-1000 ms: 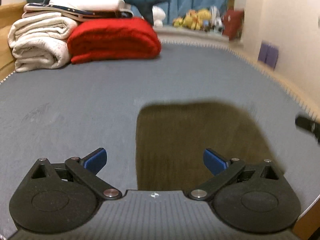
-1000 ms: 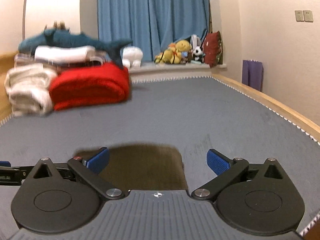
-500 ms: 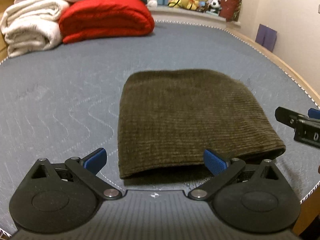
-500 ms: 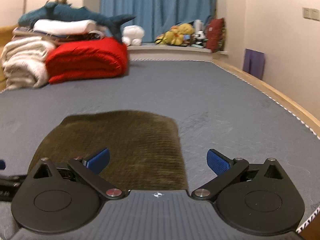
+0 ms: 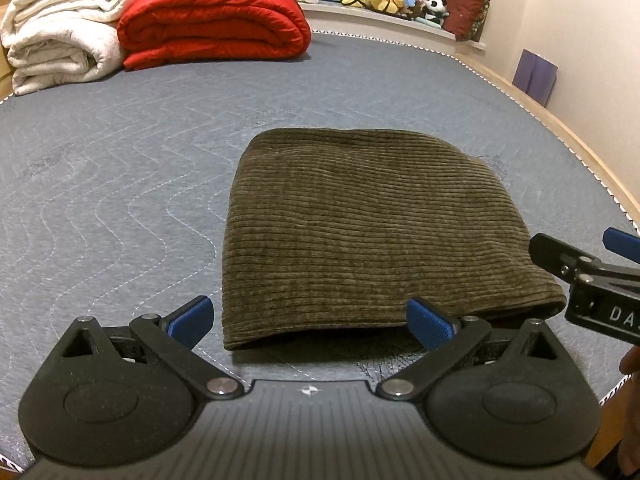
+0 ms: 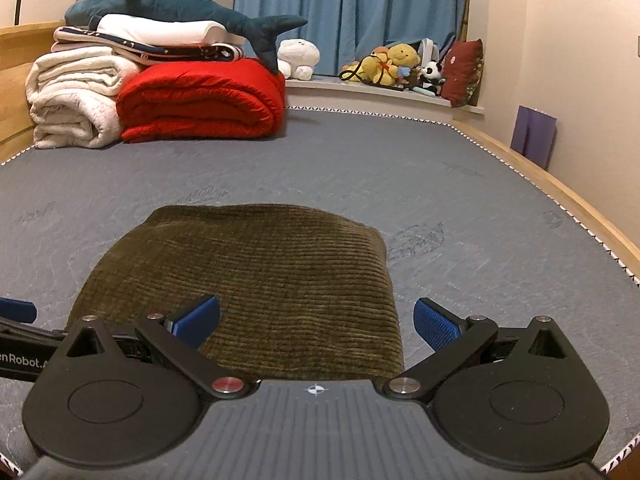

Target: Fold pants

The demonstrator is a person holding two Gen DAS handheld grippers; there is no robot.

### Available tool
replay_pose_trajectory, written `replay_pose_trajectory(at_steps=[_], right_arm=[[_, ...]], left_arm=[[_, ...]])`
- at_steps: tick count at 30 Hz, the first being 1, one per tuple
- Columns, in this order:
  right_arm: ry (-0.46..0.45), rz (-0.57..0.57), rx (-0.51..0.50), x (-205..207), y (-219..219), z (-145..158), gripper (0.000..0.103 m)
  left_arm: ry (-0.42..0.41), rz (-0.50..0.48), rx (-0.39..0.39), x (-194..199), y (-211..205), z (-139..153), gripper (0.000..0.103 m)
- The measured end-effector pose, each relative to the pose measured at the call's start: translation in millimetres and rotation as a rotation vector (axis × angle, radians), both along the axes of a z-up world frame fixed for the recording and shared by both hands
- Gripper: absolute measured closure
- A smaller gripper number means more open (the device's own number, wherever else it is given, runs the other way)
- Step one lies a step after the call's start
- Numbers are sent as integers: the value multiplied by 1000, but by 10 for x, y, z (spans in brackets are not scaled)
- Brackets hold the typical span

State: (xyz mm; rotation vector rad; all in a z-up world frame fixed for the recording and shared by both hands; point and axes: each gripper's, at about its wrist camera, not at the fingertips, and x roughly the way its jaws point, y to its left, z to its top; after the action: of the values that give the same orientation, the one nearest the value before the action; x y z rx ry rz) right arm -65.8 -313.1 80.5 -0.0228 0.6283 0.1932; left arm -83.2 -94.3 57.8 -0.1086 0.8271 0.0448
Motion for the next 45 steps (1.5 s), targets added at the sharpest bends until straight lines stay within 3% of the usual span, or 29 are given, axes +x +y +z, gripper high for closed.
replay_pose_trajectory(at_steps=[45], right_arm=[[-2,-9,-2,-29,45,4,1]], left_arm=[[-10,-30,8,-25,-66,-4,0]])
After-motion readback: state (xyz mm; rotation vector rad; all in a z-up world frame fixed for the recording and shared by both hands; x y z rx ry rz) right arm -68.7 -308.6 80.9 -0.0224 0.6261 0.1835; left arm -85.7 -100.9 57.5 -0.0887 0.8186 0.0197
